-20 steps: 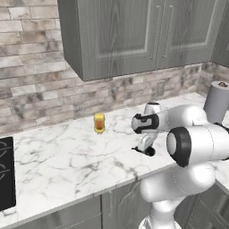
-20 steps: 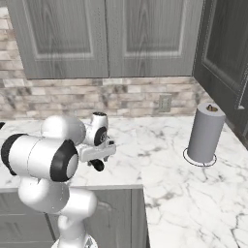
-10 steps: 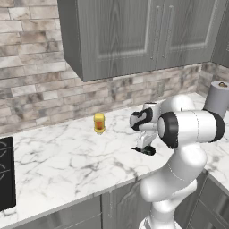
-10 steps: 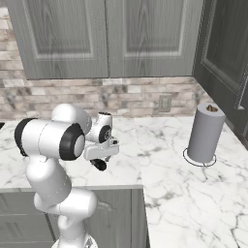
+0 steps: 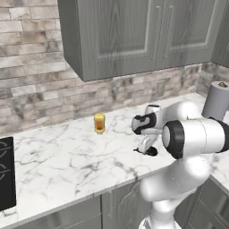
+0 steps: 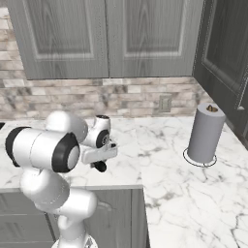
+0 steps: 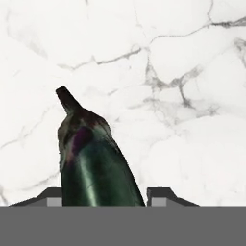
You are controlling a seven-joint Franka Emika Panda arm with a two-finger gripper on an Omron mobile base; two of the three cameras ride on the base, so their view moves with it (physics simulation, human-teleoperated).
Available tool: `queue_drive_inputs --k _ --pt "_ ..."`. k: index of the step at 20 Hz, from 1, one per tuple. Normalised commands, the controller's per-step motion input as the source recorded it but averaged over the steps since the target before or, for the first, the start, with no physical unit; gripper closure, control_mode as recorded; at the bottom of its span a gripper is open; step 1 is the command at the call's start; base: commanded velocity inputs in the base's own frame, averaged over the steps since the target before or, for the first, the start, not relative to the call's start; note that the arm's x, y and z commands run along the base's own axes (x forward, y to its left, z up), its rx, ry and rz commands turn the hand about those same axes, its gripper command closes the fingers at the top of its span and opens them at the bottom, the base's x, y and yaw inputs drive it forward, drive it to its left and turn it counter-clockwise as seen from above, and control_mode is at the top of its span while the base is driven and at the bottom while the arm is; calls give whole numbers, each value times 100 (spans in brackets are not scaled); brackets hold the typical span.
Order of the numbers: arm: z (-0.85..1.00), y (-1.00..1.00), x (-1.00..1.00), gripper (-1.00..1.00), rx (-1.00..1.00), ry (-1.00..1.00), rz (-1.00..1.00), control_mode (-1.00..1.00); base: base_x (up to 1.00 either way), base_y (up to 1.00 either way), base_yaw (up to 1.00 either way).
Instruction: Place the lime and eggplant inside the fridge drawer. Close the drawer after placing the vegetables.
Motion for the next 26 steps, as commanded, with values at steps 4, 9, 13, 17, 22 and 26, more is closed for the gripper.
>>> queue_drive_inputs --k 4,9,13,17,22,26 --pt "93 15 -13 100 0 -17 -5 -100 0 0 0" --pt "100 18 -76 100 0 -19 -9 -100 0 0 0" --pt "90 0 -100 100 2 -19 -12 -100 0 0 0" --pt "38 0 -100 100 4 -25 -12 -100 0 0 0" --pt "4 -1 -64 100 0 -18 -7 -100 0 0 0" --pt "4 0 0 100 0 0 0 -100 0 0 0"
